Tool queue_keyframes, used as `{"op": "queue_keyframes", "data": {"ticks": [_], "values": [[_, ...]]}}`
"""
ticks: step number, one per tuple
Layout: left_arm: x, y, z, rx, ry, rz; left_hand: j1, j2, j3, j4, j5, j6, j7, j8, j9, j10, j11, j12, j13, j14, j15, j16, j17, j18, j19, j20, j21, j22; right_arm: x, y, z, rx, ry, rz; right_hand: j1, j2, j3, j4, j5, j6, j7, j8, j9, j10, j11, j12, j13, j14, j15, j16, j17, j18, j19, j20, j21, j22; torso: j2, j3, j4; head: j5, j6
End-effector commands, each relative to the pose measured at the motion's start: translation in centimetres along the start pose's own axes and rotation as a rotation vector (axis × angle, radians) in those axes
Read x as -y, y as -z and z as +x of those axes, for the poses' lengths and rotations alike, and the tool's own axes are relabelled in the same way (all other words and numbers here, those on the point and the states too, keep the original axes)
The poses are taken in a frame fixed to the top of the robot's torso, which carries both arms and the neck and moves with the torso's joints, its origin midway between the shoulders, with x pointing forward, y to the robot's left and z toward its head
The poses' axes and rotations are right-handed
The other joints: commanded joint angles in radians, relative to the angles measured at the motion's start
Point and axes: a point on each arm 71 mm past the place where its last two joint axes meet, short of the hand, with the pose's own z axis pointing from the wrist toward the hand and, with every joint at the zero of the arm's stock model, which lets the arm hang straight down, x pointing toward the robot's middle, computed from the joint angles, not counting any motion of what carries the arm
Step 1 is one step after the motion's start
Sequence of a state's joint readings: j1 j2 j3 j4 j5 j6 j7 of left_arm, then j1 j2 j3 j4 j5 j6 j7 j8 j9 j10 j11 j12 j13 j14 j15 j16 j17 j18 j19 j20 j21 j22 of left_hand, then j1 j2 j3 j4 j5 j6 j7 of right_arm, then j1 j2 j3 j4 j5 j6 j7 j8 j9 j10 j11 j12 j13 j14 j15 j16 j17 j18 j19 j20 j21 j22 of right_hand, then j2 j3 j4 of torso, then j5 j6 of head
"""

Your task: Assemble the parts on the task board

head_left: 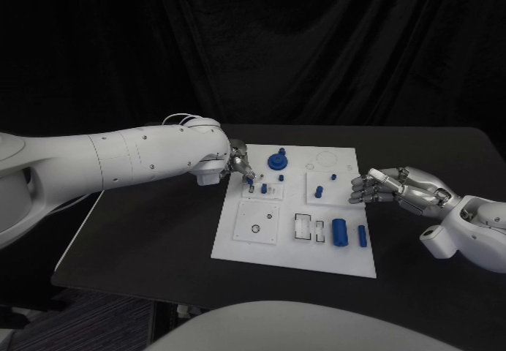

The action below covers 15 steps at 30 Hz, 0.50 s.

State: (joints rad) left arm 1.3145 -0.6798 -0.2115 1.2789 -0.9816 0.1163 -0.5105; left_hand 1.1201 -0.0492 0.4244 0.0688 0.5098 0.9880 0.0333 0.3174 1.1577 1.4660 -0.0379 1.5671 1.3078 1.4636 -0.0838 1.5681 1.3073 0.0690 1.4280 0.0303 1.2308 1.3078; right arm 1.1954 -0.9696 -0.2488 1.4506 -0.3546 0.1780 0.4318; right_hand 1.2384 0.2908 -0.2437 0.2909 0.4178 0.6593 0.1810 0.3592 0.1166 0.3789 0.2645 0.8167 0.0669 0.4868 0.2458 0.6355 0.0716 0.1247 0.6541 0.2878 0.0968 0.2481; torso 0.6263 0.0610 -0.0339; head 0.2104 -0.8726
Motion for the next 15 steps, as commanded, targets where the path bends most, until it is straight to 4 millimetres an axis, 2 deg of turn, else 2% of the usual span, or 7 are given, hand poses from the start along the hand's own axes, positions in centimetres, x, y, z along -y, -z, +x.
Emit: {"op": "queue_keyframes", "data": {"ticks": [1, 6, 15], "values": [[0.11, -0.01, 0.02, 0.020, -0.009, 0.009, -0.001, 0.010, 0.017, -0.011, -0.002, 0.000, -0.008, 0.006, 0.000, 0.105, -0.003, 0.004, 0.263, 0.107, -0.005, 0.003, 0.263, 0.007, -0.003, -0.006, -0.006, 0.162, 0.15, 0.00, 0.12, -0.012, -0.009, 0.014, 0.010, -0.002, 0.005, 0.001, 0.006, -0.004, 0.075, 0.004, 0.000, -0.003, -0.003, -0.005, -0.001, -0.005, -0.006, -0.004, 0.001, -0.006, -0.004, 0.002, -0.006, -0.002, 0.002, -0.0004, -0.0003, 0.001, 0.000], [0.13, 0.00, 0.16, 0.020, -0.009, 0.010, -0.001, 0.011, 0.019, -0.011, 0.000, 0.000, -0.008, 0.006, 0.001, 0.105, -0.003, 0.004, 0.263, 0.107, -0.005, 0.003, 0.263, 0.007, -0.003, -0.006, -0.006, 0.162, 0.16, 0.00, 0.13, -0.012, -0.010, 0.014, 0.010, -0.002, 0.005, 0.001, 0.006, -0.004, 0.075, 0.004, 0.000, -0.003, -0.003, -0.005, -0.001, -0.005, -0.006, -0.004, 0.001, -0.006, -0.004, 0.002, -0.006, -0.002, 0.002, -0.0006, -0.0007, 0.001, 0.000], [0.13, 0.01, 0.35, 0.016, -0.009, 0.012, -0.001, 0.013, 0.022, -0.012, 0.002, 0.000, -0.008, 0.006, 0.001, 0.105, -0.004, 0.004, 0.263, 0.107, -0.005, 0.003, 0.263, 0.007, -0.003, -0.006, -0.006, 0.162, 0.17, 0.05, 0.10, -0.011, -0.009, 0.016, 0.010, -0.002, 0.006, 0.001, 0.006, -0.004, 0.076, 0.004, 0.000, -0.003, -0.003, -0.005, 0.000, -0.006, -0.006, -0.005, 0.001, -0.006, -0.005, 0.002, -0.006, -0.003, 0.001, 0.0013, -0.0005, 0.002, 0.000]]}}
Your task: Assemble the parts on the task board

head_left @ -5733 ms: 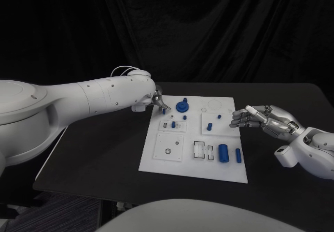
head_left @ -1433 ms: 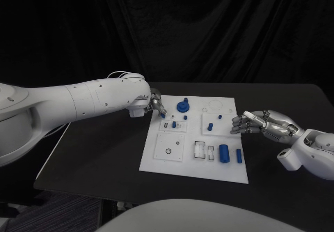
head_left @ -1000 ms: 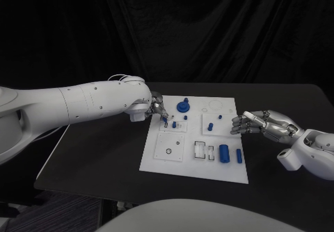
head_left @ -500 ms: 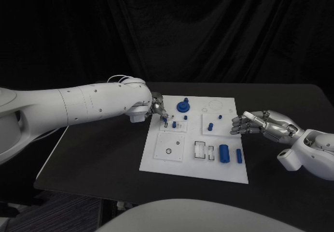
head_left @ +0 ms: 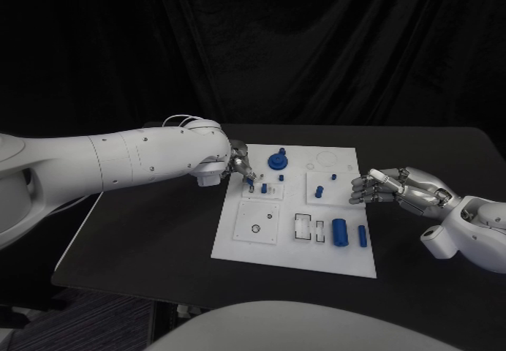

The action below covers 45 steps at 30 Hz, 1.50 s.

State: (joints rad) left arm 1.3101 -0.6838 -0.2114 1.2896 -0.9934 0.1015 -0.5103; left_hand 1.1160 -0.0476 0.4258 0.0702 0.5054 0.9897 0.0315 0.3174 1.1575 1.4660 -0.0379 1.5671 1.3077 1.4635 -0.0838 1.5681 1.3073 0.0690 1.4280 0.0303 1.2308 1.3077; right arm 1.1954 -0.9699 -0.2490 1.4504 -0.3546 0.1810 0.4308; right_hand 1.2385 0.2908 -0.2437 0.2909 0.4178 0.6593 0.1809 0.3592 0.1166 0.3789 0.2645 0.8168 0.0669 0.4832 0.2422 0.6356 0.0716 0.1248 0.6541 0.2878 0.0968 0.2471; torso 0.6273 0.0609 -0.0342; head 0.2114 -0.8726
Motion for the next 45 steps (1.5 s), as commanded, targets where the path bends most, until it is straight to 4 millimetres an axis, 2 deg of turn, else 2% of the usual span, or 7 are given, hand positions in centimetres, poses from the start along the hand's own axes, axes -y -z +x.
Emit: {"op": "queue_keyframes", "data": {"ticks": [1, 22, 29, 34, 45], "values": [[0.1, 0.0, 0.1, 0.005, -0.005, 0.009, 0.003, 0.012, 0.021, -0.013, 0.007, -0.002, -0.006, 0.006, 0.001, 0.105, -0.004, 0.004, 0.263, 0.107, -0.005, 0.003, 0.263, 0.007, -0.003, -0.006, -0.006, 0.162, 0.1, 0.0, 0.1, -0.009, -0.008, 0.014, 0.010, -0.002, 0.006, 0.001, 0.006, -0.004, 0.076, 0.004, 0.000, -0.003, -0.003, -0.005, 0.000, -0.002, -0.002, -0.005, 0.001, -0.006, -0.005, 0.002, -0.006, -0.002, -0.001, 0.0014, -0.0003, 0.000, 0.000], [-0.2, -0.1, 1.0, -0.006, 0.001, 0.014, 0.002, 0.014, 0.026, -0.014, 0.012, -0.003, -0.006, 0.006, 0.002, 0.105, -0.004, 0.004, 0.263, 0.107, -0.005, 0.003, 0.263, 0.008, -0.004, -0.006, -0.012, 0.160, 0.2, 0.0, 0.1, -0.009, -0.009, 0.014, 0.011, -0.002, 0.006, 0.001, 0.006, -0.003, 0.077, 0.005, 0.000, -0.003, -0.004, -0.005, 0.000, -0.003, -0.002, -0.005, 0.001, -0.007, -0.006, 0.002, -0.007, -0.002, 0.000, 0.0004, 0.0014, 0.000, 0.000], [-0.3, -0.2, 1.4, -0.008, 0.006, 0.016, 0.003, 0.014, 0.028, -0.015, 0.013, -0.004, -0.006, 0.006, 0.003, 0.105, -0.004, 0.004, 0.263, 0.107, -0.005, 0.003, 0.263, 0.009, -0.005, -0.006, -0.014, 0.160, 0.2, 0.1, 0.1, -0.008, -0.009, 0.015, 0.011, -0.002, 0.006, 0.001, 0.006, -0.003, 0.077, 0.005, 0.000, -0.003, -0.004, -0.005, 0.000, -0.003, -0.002, -0.005, 0.001, -0.007, -0.006, 0.002, -0.007, -0.002, 0.000, 0.0011, 0.0000, 0.002, 0.000], [-0.4, -0.3, 1.6, -0.007, 0.011, 0.020, 0.003, 0.015, 0.031, -0.016, 0.015, -0.004, -0.006, 0.006, 0.003, 0.105, -0.004, 0.004, 0.263, 0.107, -0.005, 0.003, 0.263, 0.009, -0.006, -0.007, -0.016, 0.159, 0.2, 0.1, 0.1, -0.008, -0.008, 0.016, 0.011, -0.002, 0.007, 0.001, 0.006, -0.003, 0.077, 0.006, 0.001, -0.003, -0.004, -0.005, 0.000, -0.004, -0.002, -0.005, 0.001, -0.007, -0.006, 0.002, -0.007, -0.003, 0.000, 0.0009, 0.0019, 0.000, 0.000], [-0.5, -0.3, 2.0, -0.004, 0.018, 0.027, 0.003, 0.016, 0.032, -0.017, 0.016, -0.005, -0.006, 0.006, 0.004, 0.105, -0.004, 0.004, 0.263, 0.107, -0.005, 0.003, 0.263, 0.010, -0.007, -0.007, -0.020, 0.158, 0.2, 0.2, 0.0, -0.008, -0.008, 0.022, 0.012, -0.002, 0.007, 0.001, 0.006, -0.002, 0.077, 0.006, 0.001, -0.002, -0.004, -0.005, 0.000, -0.004, -0.002, -0.005, 0.001, -0.007, -0.006, 0.002, -0.007, -0.003, 0.000, 0.0009, 0.0001, 0.002, 0.000]]}}
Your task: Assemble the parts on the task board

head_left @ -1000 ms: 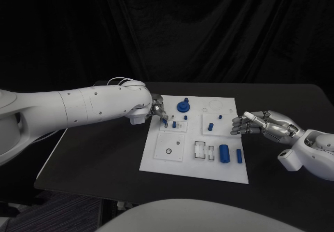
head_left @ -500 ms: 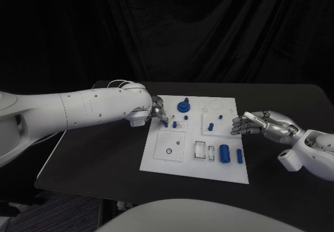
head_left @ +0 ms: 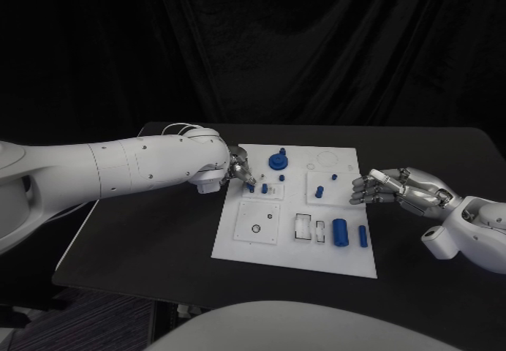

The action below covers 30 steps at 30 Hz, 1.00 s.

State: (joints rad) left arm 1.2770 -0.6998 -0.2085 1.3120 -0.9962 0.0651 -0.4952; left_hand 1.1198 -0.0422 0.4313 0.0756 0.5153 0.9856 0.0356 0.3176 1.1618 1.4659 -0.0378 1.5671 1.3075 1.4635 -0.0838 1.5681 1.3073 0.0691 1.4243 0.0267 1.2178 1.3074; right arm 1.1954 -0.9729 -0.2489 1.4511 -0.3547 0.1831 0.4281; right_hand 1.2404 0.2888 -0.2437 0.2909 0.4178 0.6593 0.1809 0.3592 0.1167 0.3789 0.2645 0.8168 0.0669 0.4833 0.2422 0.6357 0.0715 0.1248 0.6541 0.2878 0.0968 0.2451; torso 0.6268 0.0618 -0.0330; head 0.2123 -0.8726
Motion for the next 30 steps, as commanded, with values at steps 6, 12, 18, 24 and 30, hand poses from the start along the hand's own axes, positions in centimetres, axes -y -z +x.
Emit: {"op": "queue_keyframes", "data": {"ticks": [6, 12, 18, 24, 30], "values": [[-0.02, -0.14, 0.54, 0.001, 0.001, 0.016, -0.003, 0.010, 0.028, -0.021, 0.001, -0.002, -0.009, 0.006, 0.000, 0.105, -0.003, 0.004, 0.263, 0.107, -0.005, 0.003, 0.263, 0.011, -0.005, -0.003, -0.011, 0.157, 0.20, 0.04, 0.13, -0.011, -0.008, 0.022, 0.010, 0.000, 0.007, 0.001, 0.007, -0.002, 0.078, 0.007, 0.001, -0.002, -0.005, -0.005, 0.000, -0.004, -0.002, -0.005, 0.001, -0.007, -0.006, 0.001, -0.007, -0.001, 0.000, 0.0003, 0.0000, -0.001, 0.000], [-0.10, -0.08, 0.79, -0.008, -0.002, 0.014, -0.003, 0.011, 0.029, -0.021, -0.001, -0.002, -0.009, 0.006, 0.001, 0.105, -0.003, 0.004, 0.263, 0.107, -0.005, 0.003, 0.263, 0.011, -0.006, -0.003, -0.013, 0.156, 0.23, 0.05, 0.13, -0.012, -0.008, 0.025, 0.011, 0.000, 0.008, 0.001, 0.007, -0.001, 0.078, 0.007, 0.001, -0.001, -0.005, -0.005, 0.000, -0.004, -0.002, -0.005, 0.001, -0.007, -0.007, 0.001, -0.007, -0.001, 0.000, 0.0002, -0.0007, -0.002, 0.000], [-0.23, 0.08, 1.00, -0.017, -0.004, 0.013, -0.002, 0.010, 0.031, -0.024, -0.002, -0.003, -0.009, 0.007, 0.002, 0.105, -0.003, 0.004, 0.263, 0.107, -0.005, 0.003, 0.263, 0.011, -0.006, -0.003, -0.013, 0.156, 0.28, 0.08, 0.10, -0.012, -0.009, 0.030, 0.011, 0.000, 0.008, 0.001, 0.007, -0.001, 0.078, 0.007, 0.001, -0.001, -0.005, -0.005, 0.000, -0.004, -0.002, -0.005, 0.001, -0.006, -0.007, 0.001, -0.007, -0.002, 0.000, 0.0002, -0.0005, -0.001, 0.000], [-0.36, 0.20, 1.13, -0.024, -0.006, 0.013, 0.001, 0.009, 0.035, -0.028, 0.000, -0.004, -0.009, 0.007, 0.003, 0.105, -0.003, 0.004, 0.263, 0.107, -0.005, 0.003, 0.263, 0.011, -0.007, -0.003, -0.014, 0.156, 0.33, 0.02, 0.15, -0.017, -0.010, 0.037, 0.012, 0.000, 0.008, 0.000, 0.008, -0.001, 0.079, 0.007, 0.001, -0.001, -0.005, -0.004, 0.000, -0.004, -0.002, -0.005, 0.001, -0.006, -0.007, 0.001, -0.007, -0.002, 0.000, 0.0001, -0.0018, 0.002, 0.000], [-0.56, 0.28, 1.16, -0.027, -0.006, 0.011, 0.001, 0.008, 0.037, -0.031, 0.002, -0.005, -0.008, 0.008, 0.004, 0.105, -0.003, 0.004, 0.263, 0.107, -0.005, 0.003, 0.263, 0.012, -0.008, -0.003, -0.017, 0.155, 0.38, 0.05, 0.12, -0.017, -0.011, 0.043, 0.012, 0.000, 0.008, 0.000, 0.008, -0.001, 0.079, 0.007, 0.001, -0.001, -0.005, -0.004, 0.000, -0.004, -0.002, -0.005, 0.001, -0.006, -0.007, 0.001, -0.007, -0.002, 0.000, 0.0001, -0.0009, 0.001, 0.000]]}}
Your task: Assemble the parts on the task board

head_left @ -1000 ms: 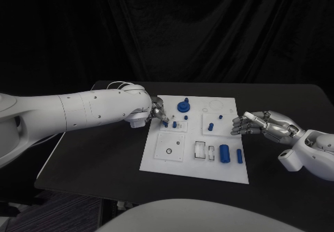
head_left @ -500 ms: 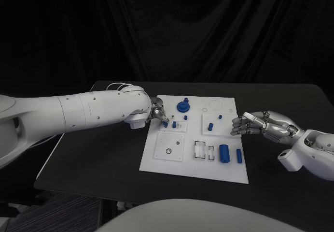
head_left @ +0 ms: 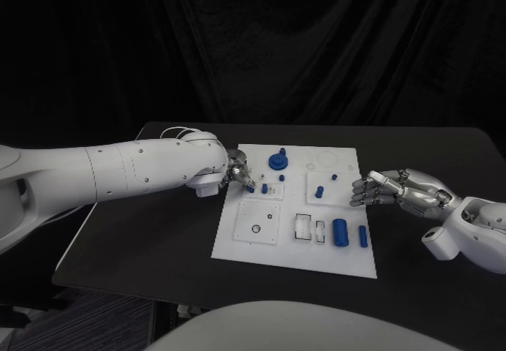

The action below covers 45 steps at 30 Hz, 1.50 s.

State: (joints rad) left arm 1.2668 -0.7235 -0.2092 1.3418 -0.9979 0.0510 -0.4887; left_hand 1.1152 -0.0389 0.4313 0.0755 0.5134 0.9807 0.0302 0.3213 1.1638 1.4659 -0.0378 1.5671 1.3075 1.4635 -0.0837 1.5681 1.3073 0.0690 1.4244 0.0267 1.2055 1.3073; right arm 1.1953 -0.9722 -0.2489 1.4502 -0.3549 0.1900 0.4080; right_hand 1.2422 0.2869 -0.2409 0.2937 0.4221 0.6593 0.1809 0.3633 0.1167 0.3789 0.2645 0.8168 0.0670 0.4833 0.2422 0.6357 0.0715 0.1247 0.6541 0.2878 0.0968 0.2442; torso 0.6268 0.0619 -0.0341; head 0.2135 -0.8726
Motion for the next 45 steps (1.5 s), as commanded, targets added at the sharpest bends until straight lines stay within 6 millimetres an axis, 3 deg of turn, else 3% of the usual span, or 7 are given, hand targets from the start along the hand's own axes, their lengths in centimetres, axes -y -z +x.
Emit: {"op": "queue_keyframes", "data": {"ticks": [1, 6, 12, 14, 25, 31, 45], "values": [[-0.1, 0.0, 0.5, -0.024, -0.013, 0.003, 0.006, 0.005, 0.037, -0.031, 0.004, 0.000, -0.003, 0.004, 0.002, 0.105, -0.003, 0.004, 0.263, 0.107, -0.005, 0.003, 0.263, 0.012, -0.008, -0.003, -0.004, 0.156, 0.2, 0.1, 0.1, -0.011, -0.008, 0.024, 0.010, 0.001, 0.005, -0.002, 0.003, -0.001, 0.079, 0.003, 0.001, -0.001, -0.005, -0.004, 0.000, -0.004, -0.002, -0.005, 0.001, -0.006, -0.007, 0.001, -0.007, -0.001, 0.000, 0.0002, 0.0005, 0.000, 0.000], [-0.1, 0.0, 0.4, -0.015, -0.008, 0.015, 0.006, 0.004, 0.040, -0.033, -0.004, -0.001, -0.003, 0.005, 0.004, 0.105, -0.002, 0.004, 0.263, 0.107, -0.004, 0.003, 0.263, 0.012, -0.008, -0.002, -0.006, 0.155, 0.3, 0.1, 0.1, -0.012, -0.009, 0.027, 0.011, 0.002, 0.006, -0.002, 0.003, 0.000, 0.080, 0.004, 0.001, 0.000, -0.006, -0.004, 0.001, -0.004, -0.002, -0.005, 0.001, -0.006, -0.007, 0.001, -0.007, -0.001, -0.001, 0.0001, 0.0016, -0.001, 0.000], [0.3, -0.1, 0.3, 0.004, 0.001, 0.049, -0.010, 0.010, 0.036, -0.024, -0.088, -0.003, -0.002, 0.009, 0.012, 0.105, 0.000, 0.004, 0.263, 0.107, -0.002, 0.003, 0.263, 0.013, -0.011, -0.001, -0.013, 0.154, 0.3, 0.0, 0.1, -0.017, -0.010, 0.031, 0.011, 0.002, 0.006, -0.002, 0.003, 0.000, 0.080, 0.004, 0.001, 0.000, -0.006, -0.004, 0.001, -0.004, -0.002, -0.005, 0.001, -0.006, -0.007, 0.001, -0.007, -0.001, -0.001, -0.0003, 0.0004, 0.002, 0.000], [0.4, -0.1, 0.3, 0.005, 0.001, 0.055, -0.034, 0.017, -0.002, 0.007, -0.215, -0.009, -0.001, 0.007, 0.014, 0.105, 0.002, 0.004, 0.263, 0.107, 0.000, 0.003, 0.263, 0.015, -0.016, 0.002, -0.026, 0.151, 0.3, 0.0, 0.2, -0.019, -0.011, 0.034, 0.011, 0.002, 0.006, -0.002, 0.003, 0.000, 0.080, 0.004, 0.001, 0.000, -0.006, -0.004, 0.001, -0.004, -0.002, -0.005, 0.001, -0.006, -0.007, 0.001, -0.007, -0.001, -0.001, -0.0004, 0.0003, 0.002, 0.000], [-0.1, -0.6, 0.4, -0.002, 0.002, 0.037, -0.120, 0.017, -0.166, 0.136, -0.428, -0.040, 0.023, -0.017, -0.031, 0.105, 0.022, 0.004, 0.263, 0.107, 0.017, 0.003, 0.263, 0.021, -0.035, 0.015, -0.067, 0.141, 0.4, 0.0, 0.2, -0.028, -0.014, 0.052, 0.011, 0.002, 0.007, -0.002, 0.003, 0.000, 0.082, 0.004, 0.002, 0.001, -0.007, -0.004, 0.001, -0.005, -0.003, -0.005, 0.001, -0.006, -0.007, 0.001, -0.007, -0.002, 0.000, 0.0003, 0.0006, 0.001, 0.000], [-0.4, -0.7, 0.5, -0.007, 0.002, 0.020, -0.135, 0.026, -0.260, 0.198, -0.456, -0.038, 0.026, -0.019, -0.061, 0.105, 0.026, 0.004, 0.263, 0.107, 0.021, 0.003, 0.263, 0.023, -0.037, 0.021, -0.072, 0.141, 0.5, 0.0, 0.2, -0.033, -0.011, 0.061, 0.011, 0.002, 0.007, -0.002, 0.003, 0.001, 0.083, 0.005, 0.002, 0.002, -0.008, -0.004, 0.001, -0.005, -0.003, -0.005, 0.001, -0.006, -0.007, 0.001, -0.007, -0.002, 0.000, 0.0001, 0.0000, 0.003, 0.000], [-1.0, -0.7, 0.4, 0.006, 0.012, 0.006, -0.187, 0.089, -0.376, 0.218, -0.420, -0.034, 0.023, 0.019, -0.063, 0.105, 0.023, 0.004, 0.263, 0.107, 0.022, 0.003, 0.263, 0.022, -0.032, 0.021, -0.061, 0.144, 0.6, 0.1, 0.3, -0.043, -0.013, 0.075, 0.012, 0.002, 0.008, -0.002, 0.004, 0.001, 0.084, 0.005, 0.002, 0.002, -0.008, -0.004, 0.001, -0.005, -0.003, -0.005, 0.002, -0.006, -0.007, 0.001, -0.007, -0.002, -0.001, -0.0002, 0.0011, 0.004, 0.000]]}}
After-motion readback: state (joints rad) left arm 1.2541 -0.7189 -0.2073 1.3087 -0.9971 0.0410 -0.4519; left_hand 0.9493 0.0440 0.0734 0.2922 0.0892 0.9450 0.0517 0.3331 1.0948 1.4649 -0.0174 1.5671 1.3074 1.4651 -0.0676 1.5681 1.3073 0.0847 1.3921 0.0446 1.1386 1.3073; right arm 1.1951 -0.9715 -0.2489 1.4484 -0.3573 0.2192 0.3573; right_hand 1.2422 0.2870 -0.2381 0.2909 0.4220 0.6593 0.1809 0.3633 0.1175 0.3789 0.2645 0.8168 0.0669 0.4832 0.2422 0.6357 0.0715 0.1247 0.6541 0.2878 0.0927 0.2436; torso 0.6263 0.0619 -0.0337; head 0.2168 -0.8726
